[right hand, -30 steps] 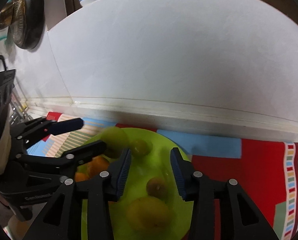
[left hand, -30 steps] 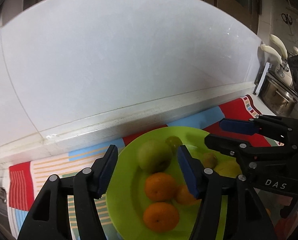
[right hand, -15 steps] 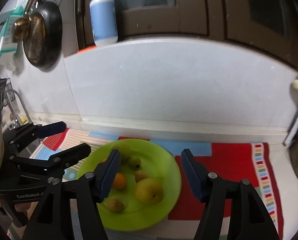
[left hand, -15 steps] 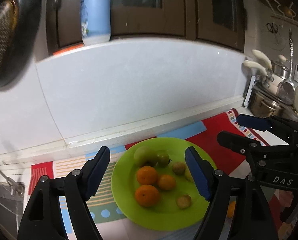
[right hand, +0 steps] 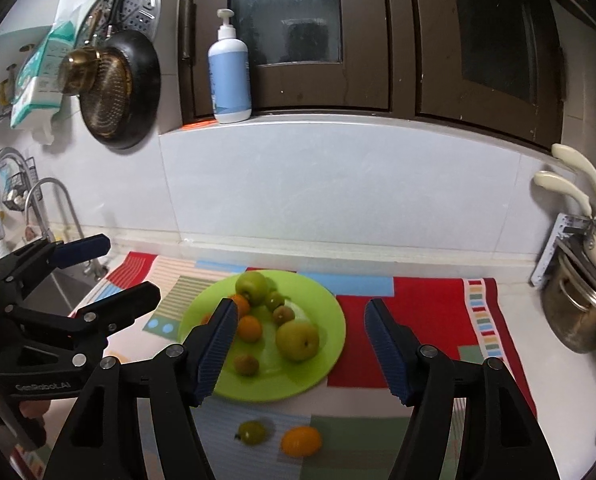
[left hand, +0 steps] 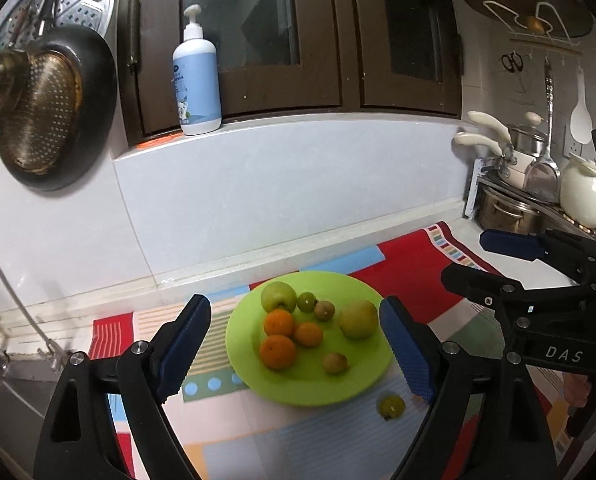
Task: Organize fruits
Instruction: 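Move both open tools back toward the remaining orange and kiwi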
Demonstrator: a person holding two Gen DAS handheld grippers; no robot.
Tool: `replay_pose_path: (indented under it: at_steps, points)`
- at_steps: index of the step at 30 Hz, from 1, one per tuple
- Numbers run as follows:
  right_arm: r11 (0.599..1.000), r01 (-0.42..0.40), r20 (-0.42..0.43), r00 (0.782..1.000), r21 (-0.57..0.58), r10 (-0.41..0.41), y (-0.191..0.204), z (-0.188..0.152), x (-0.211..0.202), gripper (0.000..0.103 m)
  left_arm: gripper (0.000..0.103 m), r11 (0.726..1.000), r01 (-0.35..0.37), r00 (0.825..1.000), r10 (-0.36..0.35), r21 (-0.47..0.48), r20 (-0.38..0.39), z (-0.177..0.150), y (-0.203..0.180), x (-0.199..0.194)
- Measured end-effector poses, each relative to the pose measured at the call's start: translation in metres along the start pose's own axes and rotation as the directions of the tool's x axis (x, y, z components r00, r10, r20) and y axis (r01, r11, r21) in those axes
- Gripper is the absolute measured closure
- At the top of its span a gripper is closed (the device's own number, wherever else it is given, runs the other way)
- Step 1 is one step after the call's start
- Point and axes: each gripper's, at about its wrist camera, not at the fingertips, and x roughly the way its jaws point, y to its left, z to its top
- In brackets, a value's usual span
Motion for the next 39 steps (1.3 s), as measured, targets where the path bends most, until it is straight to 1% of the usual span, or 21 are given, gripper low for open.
replay_pose_path:
  at_steps: [6, 12, 18, 22, 31, 36, 39]
  points:
    - [1.000, 0.005, 0.014, 1.000, -0.001, -0.005, 0.002, -0.014, -0.028, 0.037, 0.015, 1.000, -0.007, 1.000, 0.007, 0.005, 0.009, -0.012, -0.011, -0.024]
    - [1.000, 0.006, 0.014, 1.000, -0.022, -0.006, 0.007, -0.030, -0.048, 0.037, 0.015, 1.000, 0.007, 1.000, -0.006, -0.031, 0.002, -0.021, -0.016, -0.037]
    - [0.999, -0.007, 0.011, 1.000, -0.047, 0.008, 0.009, -0.042, -0.061, 0.037, 0.015, 1.000, 0.014, 1.000, -0.014, 0.007, -0.004, -0.033, -0.030, -0.048]
    - [0.998, -0.024, 0.008, 1.000, -0.066, 0.025, 0.011, -0.051, -0.069, 0.037, 0.015, 0.999, 0.033, 0.999, -0.033, 0.043, -0.001, -0.042, -0.040, -0.054]
    - [0.992, -0.065, -0.044, 0.997, -0.106, 0.060, 0.008, -0.069, -0.066, 0.037, 0.015, 0.993, 0.072, 0.997, -0.072, 0.097, 0.006, -0.054, -0.054, -0.054]
    - [0.987, -0.085, -0.074, 0.994, -0.140, 0.075, 0.004, -0.075, -0.056, 0.037, 0.016, 0.987, 0.097, 0.995, -0.093, 0.131, -0.032, -0.059, -0.062, -0.040]
    - [0.985, -0.090, -0.100, 0.992, -0.150, 0.075, 0.000, -0.079, -0.044, 0.037, 0.019, 0.983, 0.117, 0.992, -0.108, 0.142, -0.068, -0.064, -0.065, -0.027]
